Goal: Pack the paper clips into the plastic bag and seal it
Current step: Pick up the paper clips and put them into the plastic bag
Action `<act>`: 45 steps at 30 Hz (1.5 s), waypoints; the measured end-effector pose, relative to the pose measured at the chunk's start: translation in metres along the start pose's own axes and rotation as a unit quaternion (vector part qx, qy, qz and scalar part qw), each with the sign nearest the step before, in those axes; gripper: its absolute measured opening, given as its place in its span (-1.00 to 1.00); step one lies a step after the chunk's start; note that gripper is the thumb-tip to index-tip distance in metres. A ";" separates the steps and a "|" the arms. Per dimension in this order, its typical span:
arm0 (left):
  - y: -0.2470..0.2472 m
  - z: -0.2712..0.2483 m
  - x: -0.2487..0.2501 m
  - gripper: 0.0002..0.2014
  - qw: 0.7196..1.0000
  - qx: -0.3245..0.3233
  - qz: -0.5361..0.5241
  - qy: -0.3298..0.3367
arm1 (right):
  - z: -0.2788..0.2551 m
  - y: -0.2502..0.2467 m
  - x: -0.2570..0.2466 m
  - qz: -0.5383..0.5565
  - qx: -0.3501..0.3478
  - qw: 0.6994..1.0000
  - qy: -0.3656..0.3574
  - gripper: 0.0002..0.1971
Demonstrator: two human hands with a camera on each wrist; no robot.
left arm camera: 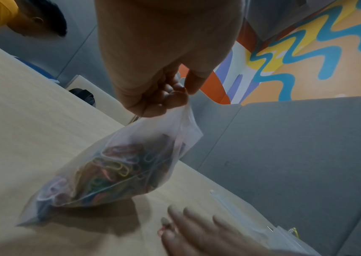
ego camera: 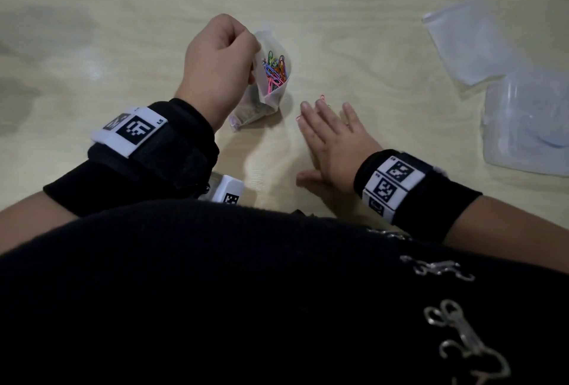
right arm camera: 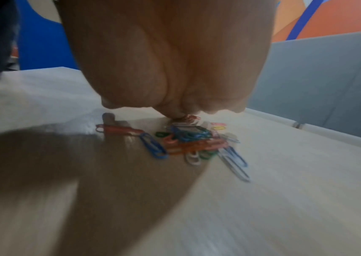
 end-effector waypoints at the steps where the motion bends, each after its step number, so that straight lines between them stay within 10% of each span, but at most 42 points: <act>1: 0.000 0.000 0.000 -0.93 1.000 -0.002 0.000 0.001 | 0.001 -0.003 0.005 0.027 0.031 0.999 0.010 -0.03; 18: 0.015 -0.005 -0.002 -0.91 0.998 -0.041 0.042 0.005 | -0.028 0.033 0.065 0.145 0.132 0.975 -0.104 -0.41; 25: 0.026 -0.011 0.001 -0.90 0.995 -0.080 0.051 0.020 | -0.030 0.034 0.063 0.173 0.216 0.960 -0.027 -0.81; 35: 0.042 -0.018 0.007 -0.87 0.987 -0.139 0.069 0.048 | -0.024 0.011 0.067 0.221 0.163 0.956 0.106 -0.75; 38: 0.046 -0.018 0.007 -0.84 0.985 -0.138 0.093 0.053 | -0.026 0.002 0.073 0.295 0.183 0.921 0.175 -0.81; 43: 0.053 -0.017 0.005 -0.82 0.980 -0.151 0.121 0.052 | -0.029 -0.031 0.072 0.545 0.283 0.757 0.224 -0.90; 45: 0.056 -0.018 0.004 -0.84 0.977 -0.159 0.131 0.050 | -0.029 -0.048 0.067 0.552 0.298 0.750 0.211 -0.90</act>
Point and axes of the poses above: each hand's wrist, its own z-axis towards the middle knuckle, its own y-axis out of the palm, x = y × z, the point moved 1 cm from there along z, towards the middle knuckle, and after that the axes turned 3 degrees about z, right-handed, at the moved point
